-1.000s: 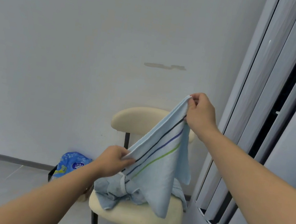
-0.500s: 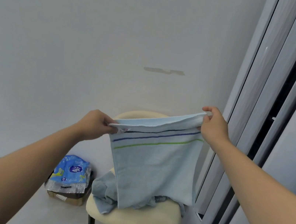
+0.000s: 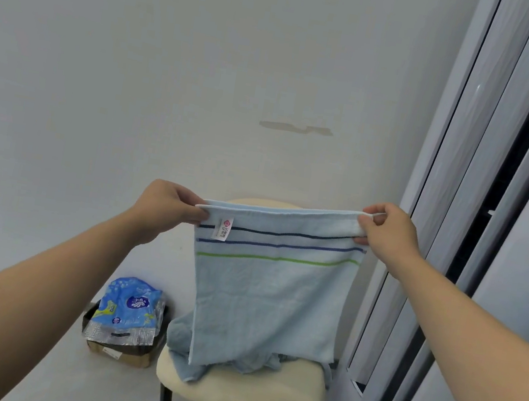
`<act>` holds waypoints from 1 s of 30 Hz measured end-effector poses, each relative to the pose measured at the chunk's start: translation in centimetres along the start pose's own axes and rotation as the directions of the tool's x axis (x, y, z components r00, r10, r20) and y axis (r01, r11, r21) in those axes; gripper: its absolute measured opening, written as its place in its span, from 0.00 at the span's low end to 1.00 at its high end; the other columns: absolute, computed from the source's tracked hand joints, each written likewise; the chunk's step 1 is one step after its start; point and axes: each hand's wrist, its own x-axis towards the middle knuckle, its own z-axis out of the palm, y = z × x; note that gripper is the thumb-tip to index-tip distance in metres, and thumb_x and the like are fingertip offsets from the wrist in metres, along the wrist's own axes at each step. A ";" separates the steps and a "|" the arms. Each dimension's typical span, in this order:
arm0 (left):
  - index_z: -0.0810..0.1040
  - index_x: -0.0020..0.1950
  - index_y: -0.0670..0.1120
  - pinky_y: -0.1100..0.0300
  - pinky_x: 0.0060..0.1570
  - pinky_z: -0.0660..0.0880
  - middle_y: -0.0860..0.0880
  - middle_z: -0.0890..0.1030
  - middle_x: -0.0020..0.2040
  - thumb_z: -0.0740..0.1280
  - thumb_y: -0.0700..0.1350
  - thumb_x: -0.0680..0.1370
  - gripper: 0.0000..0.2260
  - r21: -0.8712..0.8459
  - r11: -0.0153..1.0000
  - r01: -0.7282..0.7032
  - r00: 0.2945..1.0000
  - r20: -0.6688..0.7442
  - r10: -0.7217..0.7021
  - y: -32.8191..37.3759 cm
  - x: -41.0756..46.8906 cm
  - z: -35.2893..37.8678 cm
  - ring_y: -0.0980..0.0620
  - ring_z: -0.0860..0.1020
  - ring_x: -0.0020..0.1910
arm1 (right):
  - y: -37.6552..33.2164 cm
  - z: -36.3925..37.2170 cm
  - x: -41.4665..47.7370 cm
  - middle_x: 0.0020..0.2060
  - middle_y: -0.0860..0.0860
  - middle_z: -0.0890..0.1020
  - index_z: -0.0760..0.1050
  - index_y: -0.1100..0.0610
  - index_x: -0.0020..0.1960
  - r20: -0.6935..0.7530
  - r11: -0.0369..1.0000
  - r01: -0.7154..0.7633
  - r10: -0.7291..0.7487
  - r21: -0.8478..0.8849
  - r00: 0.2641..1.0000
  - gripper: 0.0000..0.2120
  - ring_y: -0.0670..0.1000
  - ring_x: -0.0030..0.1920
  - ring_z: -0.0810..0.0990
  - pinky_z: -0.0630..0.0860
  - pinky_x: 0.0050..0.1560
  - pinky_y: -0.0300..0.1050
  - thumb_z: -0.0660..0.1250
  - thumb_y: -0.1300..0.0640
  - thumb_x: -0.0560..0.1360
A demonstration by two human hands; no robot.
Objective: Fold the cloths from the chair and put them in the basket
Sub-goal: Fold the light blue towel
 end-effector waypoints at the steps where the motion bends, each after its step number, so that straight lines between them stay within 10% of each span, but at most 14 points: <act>1: 0.87 0.42 0.40 0.43 0.58 0.81 0.41 0.87 0.42 0.78 0.33 0.70 0.04 -0.036 0.999 0.005 1.000 -0.008 -0.006 0.1 0.0 0.0 0.41 0.86 0.47 | 0.1 -0.2 0.0 0.46 0.53 0.78 0.76 0.54 0.51 0.016 1.000 0.001 -0.001 0.007 1.000 0.02 0.54 0.34 0.86 0.84 0.41 0.49 0.69 0.59 0.80; 12: 0.80 0.63 0.42 0.56 0.44 0.84 0.41 0.77 0.47 0.71 0.33 0.78 0.14 -0.180 0.984 -0.015 1.000 0.004 0.016 0.1 0.5 -0.2 0.44 0.83 0.46 | -0.3 -1.6 0.0 0.42 0.56 0.81 0.78 0.56 0.53 0.144 0.993 0.068 -0.054 -0.094 0.988 0.04 0.56 0.32 0.86 0.85 0.47 0.58 0.71 0.58 0.79; 21: 0.82 0.50 0.42 0.42 0.55 0.82 0.39 0.85 0.48 0.70 0.40 0.80 0.02 0.074 0.996 -0.043 0.999 -0.027 0.045 0.0 0.9 1.1 0.43 0.86 0.44 | -0.5 -2.2 0.2 0.44 0.57 0.84 0.81 0.57 0.50 0.216 0.976 0.096 -0.053 -0.197 0.975 0.03 0.55 0.32 0.86 0.83 0.38 0.45 0.72 0.57 0.78; 30: 0.81 0.48 0.48 0.47 0.45 0.82 0.46 0.84 0.43 0.67 0.43 0.81 0.04 0.271 0.958 -0.098 0.993 -0.032 0.110 -1.1 0.8 1.8 0.46 0.82 0.38 | -0.1 -2.4 -0.1 0.38 0.53 0.86 0.80 0.56 0.48 0.388 0.930 0.130 0.015 -0.345 0.922 0.07 0.55 0.43 0.86 0.84 0.42 0.52 0.73 0.52 0.77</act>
